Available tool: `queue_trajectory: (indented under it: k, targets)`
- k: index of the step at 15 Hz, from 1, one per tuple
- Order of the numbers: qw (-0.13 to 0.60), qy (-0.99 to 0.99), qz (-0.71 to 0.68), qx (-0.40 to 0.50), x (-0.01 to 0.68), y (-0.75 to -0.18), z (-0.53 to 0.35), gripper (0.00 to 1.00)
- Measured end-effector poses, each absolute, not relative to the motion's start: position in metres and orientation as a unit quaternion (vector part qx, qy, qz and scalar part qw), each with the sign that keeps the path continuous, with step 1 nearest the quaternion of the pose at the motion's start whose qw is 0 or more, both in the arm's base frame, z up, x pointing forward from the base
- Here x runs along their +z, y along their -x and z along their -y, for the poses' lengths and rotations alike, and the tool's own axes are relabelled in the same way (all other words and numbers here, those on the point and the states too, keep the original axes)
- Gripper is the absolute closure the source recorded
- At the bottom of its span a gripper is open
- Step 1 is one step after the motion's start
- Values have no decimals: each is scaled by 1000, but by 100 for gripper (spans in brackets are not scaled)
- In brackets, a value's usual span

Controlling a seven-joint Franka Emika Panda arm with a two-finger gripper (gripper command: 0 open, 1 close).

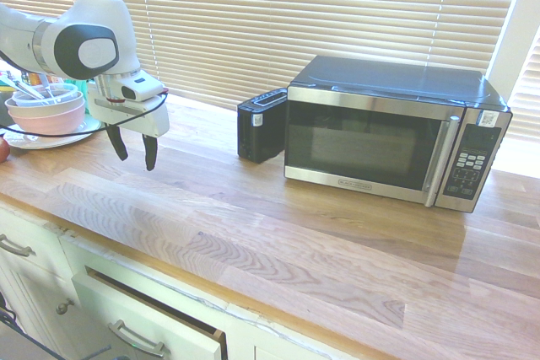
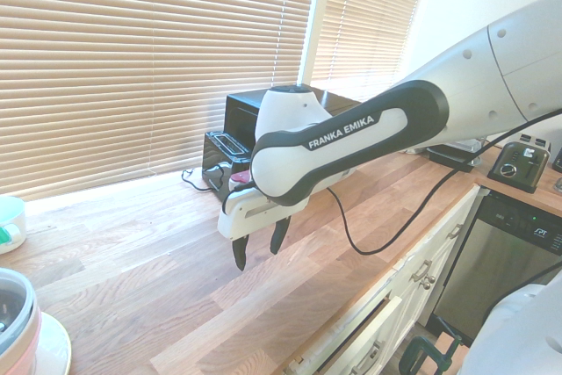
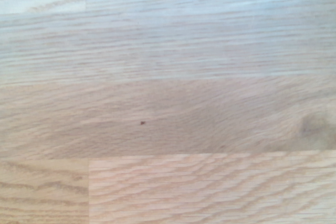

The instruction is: Press the toaster

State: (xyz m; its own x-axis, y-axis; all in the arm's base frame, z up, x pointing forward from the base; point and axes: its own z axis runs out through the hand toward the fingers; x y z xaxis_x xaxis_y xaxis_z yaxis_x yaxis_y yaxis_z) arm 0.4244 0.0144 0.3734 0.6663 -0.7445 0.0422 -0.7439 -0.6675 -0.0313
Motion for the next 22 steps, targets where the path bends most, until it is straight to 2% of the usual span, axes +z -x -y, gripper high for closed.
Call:
queue_trajectory:
  k: [6,11,17,22]
  targets:
    - [26,903,-426,-60,358,-419,24,0]
    - [49,881,-448,-144,374,-427,54,0]
    - [7,852,-471,-230,410,-441,93,0]
    - [-46,845,-481,-228,456,-482,103,0]
